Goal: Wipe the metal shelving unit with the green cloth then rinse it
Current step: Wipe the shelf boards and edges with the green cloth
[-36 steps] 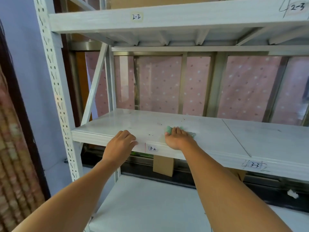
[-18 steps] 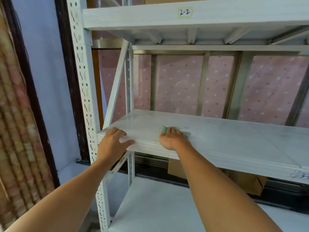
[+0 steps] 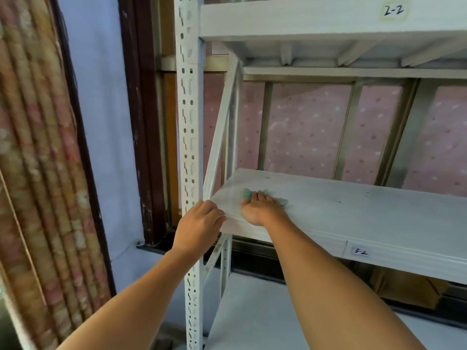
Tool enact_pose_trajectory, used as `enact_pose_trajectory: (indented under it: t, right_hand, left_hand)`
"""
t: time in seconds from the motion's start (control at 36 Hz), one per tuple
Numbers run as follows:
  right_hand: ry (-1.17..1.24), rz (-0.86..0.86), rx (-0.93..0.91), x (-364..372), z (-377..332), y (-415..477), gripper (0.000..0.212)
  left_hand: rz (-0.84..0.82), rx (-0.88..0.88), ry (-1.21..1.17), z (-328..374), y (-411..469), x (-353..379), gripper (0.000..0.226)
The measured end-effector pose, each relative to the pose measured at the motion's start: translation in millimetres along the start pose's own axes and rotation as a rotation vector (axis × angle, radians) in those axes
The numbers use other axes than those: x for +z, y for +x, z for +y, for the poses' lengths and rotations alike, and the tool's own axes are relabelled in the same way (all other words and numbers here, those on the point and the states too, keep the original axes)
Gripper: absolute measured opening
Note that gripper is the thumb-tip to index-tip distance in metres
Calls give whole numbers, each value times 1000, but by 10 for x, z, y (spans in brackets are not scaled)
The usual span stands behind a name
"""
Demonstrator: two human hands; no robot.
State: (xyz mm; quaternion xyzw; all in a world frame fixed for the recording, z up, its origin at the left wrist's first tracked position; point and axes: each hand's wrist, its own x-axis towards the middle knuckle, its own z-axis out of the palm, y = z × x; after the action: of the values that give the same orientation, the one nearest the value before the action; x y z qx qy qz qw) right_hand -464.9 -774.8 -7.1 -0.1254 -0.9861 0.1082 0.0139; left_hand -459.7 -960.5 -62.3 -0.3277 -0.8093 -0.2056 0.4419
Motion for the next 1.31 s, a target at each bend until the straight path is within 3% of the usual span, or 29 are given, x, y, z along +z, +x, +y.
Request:
enact_pose_trajectory:
  t: [0.19, 0.44, 0.61, 0.83, 1.11, 1.31]
  right_hand:
    - [17, -9, -63, 119, -399, 63, 66]
    - [-76, 39, -233, 181, -697, -28, 61]
    - [-67, 152, -304, 231, -843, -232, 48]
    - [-19, 402, -417, 314, -778, -543, 24]
    - [-199, 560, -569, 418, -277, -755, 52]
    - [-213, 575, -550, 328, 80, -864, 44]
  left_hand:
    - [-5, 75, -29, -203, -88, -46, 9]
    - [26, -54, -79, -251, -17, -221, 18]
    - [49, -197, -115, -307, 22, -299, 11]
    - [42, -215, -117, -174, 20, -264, 11]
    - [15, -194, -133, 97, 48, -201, 13]
    - [-61, -2, -105, 313, 54, -125, 22]
